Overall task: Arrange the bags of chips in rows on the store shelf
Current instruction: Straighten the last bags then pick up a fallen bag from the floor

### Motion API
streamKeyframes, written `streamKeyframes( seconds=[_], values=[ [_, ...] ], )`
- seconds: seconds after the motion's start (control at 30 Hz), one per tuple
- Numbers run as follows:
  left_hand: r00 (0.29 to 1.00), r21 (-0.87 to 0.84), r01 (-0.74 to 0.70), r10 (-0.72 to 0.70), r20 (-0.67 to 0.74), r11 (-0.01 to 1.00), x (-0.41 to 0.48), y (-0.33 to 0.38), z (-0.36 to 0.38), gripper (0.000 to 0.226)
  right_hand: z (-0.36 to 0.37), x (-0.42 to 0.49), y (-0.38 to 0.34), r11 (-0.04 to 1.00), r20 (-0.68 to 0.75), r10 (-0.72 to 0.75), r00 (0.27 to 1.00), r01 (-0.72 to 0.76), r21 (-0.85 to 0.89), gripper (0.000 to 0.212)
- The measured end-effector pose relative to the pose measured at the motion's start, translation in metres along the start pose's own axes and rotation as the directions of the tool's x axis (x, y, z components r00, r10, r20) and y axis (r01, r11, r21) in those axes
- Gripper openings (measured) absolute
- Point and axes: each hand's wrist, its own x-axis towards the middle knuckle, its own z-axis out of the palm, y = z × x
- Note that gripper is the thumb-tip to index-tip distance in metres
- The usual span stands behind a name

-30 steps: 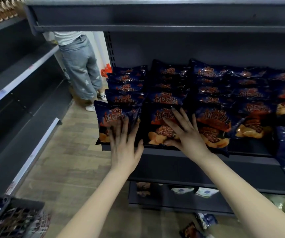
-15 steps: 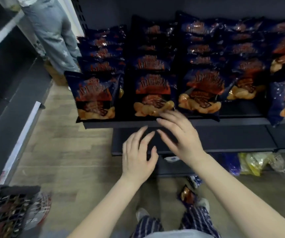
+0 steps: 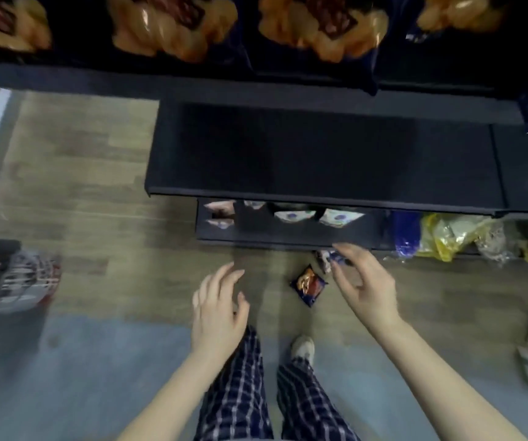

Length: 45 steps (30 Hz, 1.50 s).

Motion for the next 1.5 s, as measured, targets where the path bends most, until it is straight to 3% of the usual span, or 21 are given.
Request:
streamKeyframes(
  seconds=[0.3,0.37,0.5,0.57,0.7,0.8,0.93,1.03,1.1,1.2,1.3,1.4,1.5],
  values=[
    [0.952,-0.036,0.142,-0.127,0.277,0.989,-0.035,-0.014,0.176,0.037,0.054,-0.108,0.146,0.961,0.155,0.276,0.949,-0.271,-0.055,0.026],
    [0.884,-0.119,0.321,-0.253,0.393,0.939,-0.032,-0.028,0.218,0.036,0.076,-0.121,0.181,0.95,0.19,0.312,0.931,-0.301,-0.082,0.028],
    [0.622,-0.149,0.713,-0.521,0.584,0.685,-0.023,-0.066,0.291,0.036,0.129,-0.144,0.254,0.919,0.255,0.394,0.883,-0.371,-0.134,0.032],
    [0.538,-0.128,0.785,-0.565,0.625,0.606,-0.022,-0.091,0.323,0.038,0.156,-0.159,0.288,0.883,0.242,0.469,0.849,-0.449,-0.136,0.034],
    [0.481,-0.046,0.804,-0.602,0.638,0.593,-0.021,-0.139,0.38,0.041,0.207,-0.191,0.341,0.789,0.187,0.613,0.768,-0.609,-0.082,0.038],
    [0.485,-0.021,0.771,-0.565,0.668,0.637,-0.021,-0.156,0.415,0.045,0.236,-0.208,0.375,0.685,0.154,0.726,0.671,-0.724,-0.076,0.045],
    [0.521,0.0,0.693,-0.501,0.691,0.721,-0.003,-0.17,0.463,0.049,0.274,-0.22,0.423,0.466,0.196,0.869,0.454,-0.885,-0.016,0.056],
    [0.574,0.004,0.64,-0.481,0.663,0.768,0.019,-0.177,0.504,0.052,0.298,-0.224,0.458,0.299,0.256,0.911,0.324,-0.945,0.133,0.061],
    [0.619,-0.001,0.578,-0.437,0.653,0.816,0.033,-0.181,0.528,0.054,0.311,-0.222,0.478,0.242,0.311,0.899,0.307,-0.943,0.23,0.058],
    [0.647,0.004,0.435,-0.316,0.694,0.9,0.055,-0.189,0.562,0.054,0.327,-0.211,0.505,0.231,0.363,0.869,0.336,-0.925,0.302,0.045],
    [0.644,0.003,0.322,-0.222,0.732,0.947,0.078,-0.2,0.6,0.03,0.345,-0.194,0.536,0.204,0.387,0.859,0.335,-0.917,0.341,0.04],
    [0.628,0.022,0.289,-0.207,0.75,0.957,0.095,-0.212,0.636,0.008,0.365,-0.178,0.565,0.098,0.429,0.867,0.255,-0.93,0.353,0.047],
    [0.612,0.06,0.352,-0.279,0.74,0.934,0.1,-0.22,0.661,0.013,0.385,-0.171,0.587,0.002,0.443,0.879,0.176,-0.931,0.365,0.055]
  ],
)
